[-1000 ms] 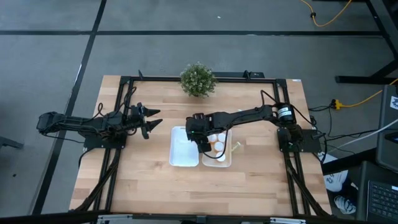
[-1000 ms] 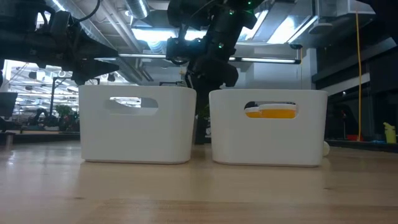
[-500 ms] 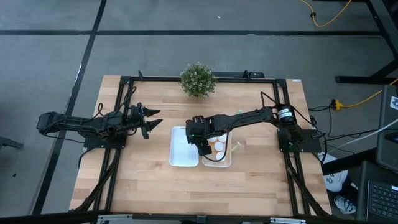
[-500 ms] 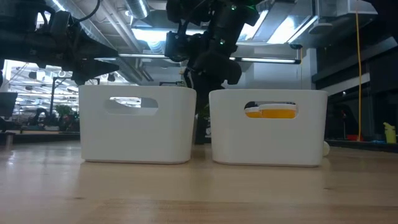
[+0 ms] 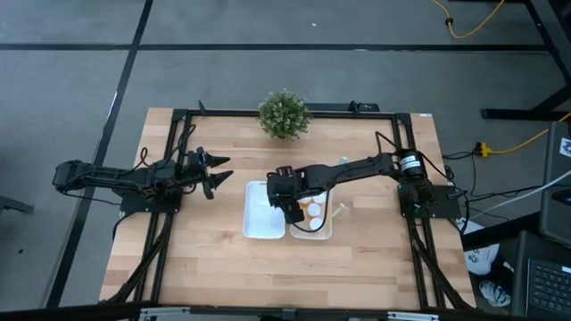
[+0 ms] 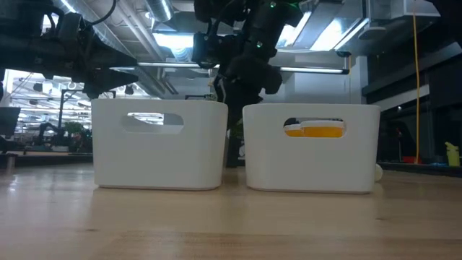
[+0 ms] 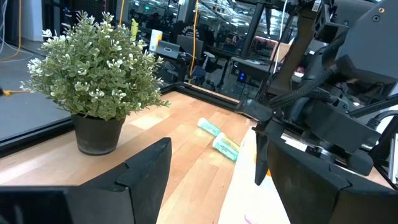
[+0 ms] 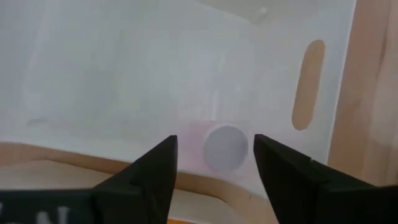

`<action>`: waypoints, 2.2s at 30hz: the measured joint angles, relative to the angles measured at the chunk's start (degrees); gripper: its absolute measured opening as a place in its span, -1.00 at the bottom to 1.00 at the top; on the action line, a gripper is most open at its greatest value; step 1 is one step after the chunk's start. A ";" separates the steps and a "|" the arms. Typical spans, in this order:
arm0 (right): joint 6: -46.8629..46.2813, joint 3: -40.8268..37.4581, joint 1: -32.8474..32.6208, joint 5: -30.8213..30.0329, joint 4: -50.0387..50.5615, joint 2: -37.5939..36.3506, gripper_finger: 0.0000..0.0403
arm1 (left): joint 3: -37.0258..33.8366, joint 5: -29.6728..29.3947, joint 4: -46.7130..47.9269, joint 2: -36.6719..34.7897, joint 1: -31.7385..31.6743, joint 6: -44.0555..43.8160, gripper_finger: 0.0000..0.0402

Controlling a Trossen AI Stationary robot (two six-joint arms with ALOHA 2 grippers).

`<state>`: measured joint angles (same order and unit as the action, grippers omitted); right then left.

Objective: Pick and place medicine bottles into bin by pill shape (circle, oval)
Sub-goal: Put the yellow tablet bottle into the left white bin

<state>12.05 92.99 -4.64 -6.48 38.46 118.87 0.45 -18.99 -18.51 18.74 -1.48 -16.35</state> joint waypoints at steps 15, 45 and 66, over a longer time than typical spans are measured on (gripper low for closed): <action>-27.55 0.06 -9.75 -5.13 22.91 -14.81 0.27 | 0.02 0.01 0.01 0.00 0.00 0.01 0.27; -89.53 -28.06 -45.88 -22.51 23.42 -23.56 0.09 | 0.02 -0.01 -0.01 -0.02 0.00 0.01 0.27; -96.04 -35.30 -40.84 -28.20 22.29 -23.65 0.46 | 0.02 0.01 -0.01 0.00 0.00 0.01 0.27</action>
<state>-83.99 57.69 -45.48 -34.68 60.75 95.22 0.47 -18.98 -18.52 18.74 -1.48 -16.34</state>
